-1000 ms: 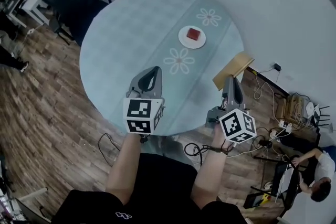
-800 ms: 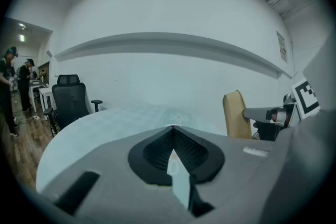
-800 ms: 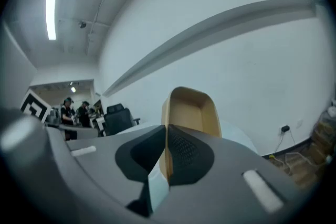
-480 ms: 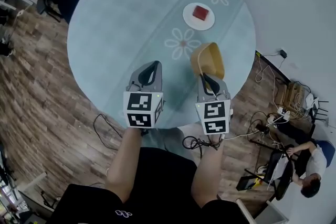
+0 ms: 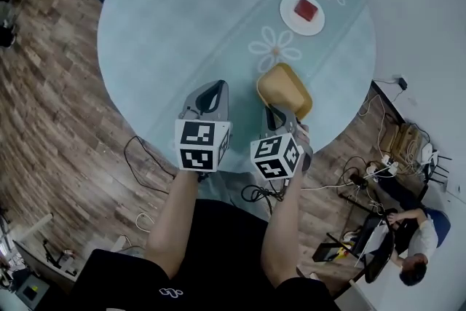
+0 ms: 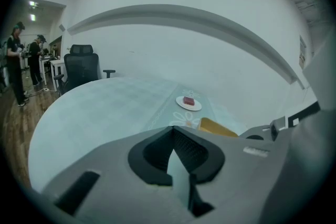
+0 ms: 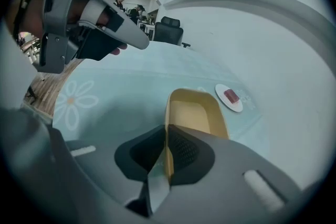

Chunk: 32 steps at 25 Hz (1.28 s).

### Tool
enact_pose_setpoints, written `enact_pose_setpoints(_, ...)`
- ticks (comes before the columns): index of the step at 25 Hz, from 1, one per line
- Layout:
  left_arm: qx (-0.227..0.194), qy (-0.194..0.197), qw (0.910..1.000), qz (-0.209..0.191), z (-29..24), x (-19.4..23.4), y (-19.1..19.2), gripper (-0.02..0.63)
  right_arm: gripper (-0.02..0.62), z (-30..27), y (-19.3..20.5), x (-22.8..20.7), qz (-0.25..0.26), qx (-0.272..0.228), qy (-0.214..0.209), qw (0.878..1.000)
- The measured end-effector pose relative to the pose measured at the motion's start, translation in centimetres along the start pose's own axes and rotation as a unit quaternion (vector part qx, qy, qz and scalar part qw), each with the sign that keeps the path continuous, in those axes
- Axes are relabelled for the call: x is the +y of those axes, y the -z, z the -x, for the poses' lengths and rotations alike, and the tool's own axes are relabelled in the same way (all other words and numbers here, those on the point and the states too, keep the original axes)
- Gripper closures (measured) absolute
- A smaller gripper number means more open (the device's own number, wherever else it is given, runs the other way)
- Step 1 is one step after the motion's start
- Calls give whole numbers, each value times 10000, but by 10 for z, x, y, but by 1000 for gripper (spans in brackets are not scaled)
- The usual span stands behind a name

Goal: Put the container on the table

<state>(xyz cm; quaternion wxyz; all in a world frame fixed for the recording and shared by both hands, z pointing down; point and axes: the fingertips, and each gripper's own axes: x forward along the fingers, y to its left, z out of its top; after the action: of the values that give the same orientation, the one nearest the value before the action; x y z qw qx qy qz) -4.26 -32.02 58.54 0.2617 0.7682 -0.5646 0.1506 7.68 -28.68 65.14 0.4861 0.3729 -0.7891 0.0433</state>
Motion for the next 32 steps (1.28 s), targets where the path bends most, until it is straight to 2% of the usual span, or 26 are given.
enact_pose_setpoints(2, -19, -7, 10000, 20, 2, 1, -1, 604, 534, 3, -5, 3, -149, -207, -73, 9996)
enact_pose_setpoints(4, -82, -6, 10000, 17, 7, 0, -5, 604, 514, 13, -16, -1, -601, -618, -165, 9961)
enact_pose_setpoints(6, -182, 12, 9998, -9, 13, -6, -11, 604, 518, 32, -30, -18, -1300, -1237, -88, 9837)
enact_pose_setpoints(7, -252, 33, 9997, -32, 17, -10, -16, 604, 538, 46, -37, -32, -1676, -1602, 27, 9727)
enact_pose_setpoints(8, -336, 61, 9994, -62, 20, -15, -23, 604, 569, 62, -43, -47, -2044, -1980, 152, 9585)
enact_pose_setpoints(10, -543, 131, 9983, -146, 28, -28, -38, 604, 584, 97, -52, -75, -2737, -2729, 275, 9219)
enact_pose_setpoints(13, -914, 274, 9949, -321, 43, -52, -66, 604, 586, 154, -55, -112, -3637, -3732, 235, 8532)
enact_pose_setpoints(15, -1163, 377, 9916, -428, 53, -71, -86, 604, 586, 190, -50, -136, -4002, -4224, 353, 8125)
enact_pose_setpoints(16, -1287, 433, 9896, -480, 58, -81, -96, 604, 586, 207, -46, -147, -4081, -4375, 463, 8000)
enact_pose_setpoints(17, -1411, 489, 9873, -539, 63, -91, -106, 604, 586, 221, -42, -156, -4077, -4445, 594, 7954)
enact_pose_setpoints(18, -1533, 539, 9848, -612, 69, -101, -116, 604, 586, 232, -39, -162, -3994, -4440, 728, 7987)
enact_pose_setpoints(20, -1752, 598, 9796, -783, 79, -118, -134, 604, 586, 250, -35, -170, -3731, -4347, 952, 8141)
enact_pose_setpoints(21, -1844, 607, 9772, -861, 84, -125, -141, 604, 586, 258, -34, -173, -3647, -4346, 1030, 8170)
enact_pose_setpoints(26, -2173, 656, 9679, -1081, 105, -151, -168, 604, 586, 291, -28, -188, -3577, -4572, 1261, 8044)
enact_pose_setpoints(32, -2260, 714, 9642, -1188, 111, -167, -176, 604, 586, 306, -23, -194, -3500, -4615, 1379, 8034)
